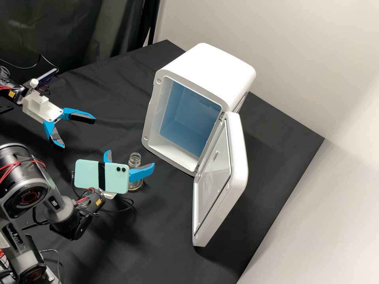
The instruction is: Place the flask in the incubator
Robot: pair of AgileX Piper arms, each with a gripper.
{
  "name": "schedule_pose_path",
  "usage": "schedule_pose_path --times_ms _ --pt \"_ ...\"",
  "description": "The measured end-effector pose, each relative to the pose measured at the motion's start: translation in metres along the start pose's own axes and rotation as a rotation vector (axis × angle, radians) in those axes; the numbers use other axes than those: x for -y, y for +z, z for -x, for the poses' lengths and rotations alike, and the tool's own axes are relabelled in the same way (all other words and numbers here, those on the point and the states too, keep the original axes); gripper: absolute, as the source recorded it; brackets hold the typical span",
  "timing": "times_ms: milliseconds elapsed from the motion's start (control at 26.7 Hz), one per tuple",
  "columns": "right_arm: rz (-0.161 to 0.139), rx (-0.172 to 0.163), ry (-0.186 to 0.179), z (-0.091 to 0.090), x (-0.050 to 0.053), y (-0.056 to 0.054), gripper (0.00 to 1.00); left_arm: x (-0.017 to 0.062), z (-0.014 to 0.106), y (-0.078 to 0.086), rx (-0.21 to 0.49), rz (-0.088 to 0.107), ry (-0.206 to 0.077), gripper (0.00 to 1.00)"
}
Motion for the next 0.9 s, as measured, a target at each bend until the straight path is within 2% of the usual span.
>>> schedule_pose_path --times_ms 187,262,411,486,673,898 --pt "0.015 0.029 -0.060 -0.003 0.011 0.008 1.00 -0.0012 0.001 0.000 0.001 -0.001 0.006 1.00" --pt "0.012 0.038 -0.080 -0.005 0.015 0.011 1.00 -0.0013 0.001 0.000 0.002 -0.001 0.006 1.00" --pt "0.013 0.058 -0.106 -0.012 0.019 0.018 1.00 -0.0013 0.001 0.000 0.002 -0.001 0.006 1.00" --pt "0.020 0.067 -0.104 -0.015 0.019 0.021 1.00 -0.0013 0.001 0.000 0.002 -0.001 0.006 1.00" --pt "0.011 0.092 -0.085 -0.021 0.018 0.024 1.00 -0.0014 0.001 0.000 0.001 -0.001 0.007 1.00" --pt "0.023 0.080 -0.059 -0.033 0.013 0.023 1.00 -0.0024 0.001 -0.003 -0.014 0.002 0.011 1.00"
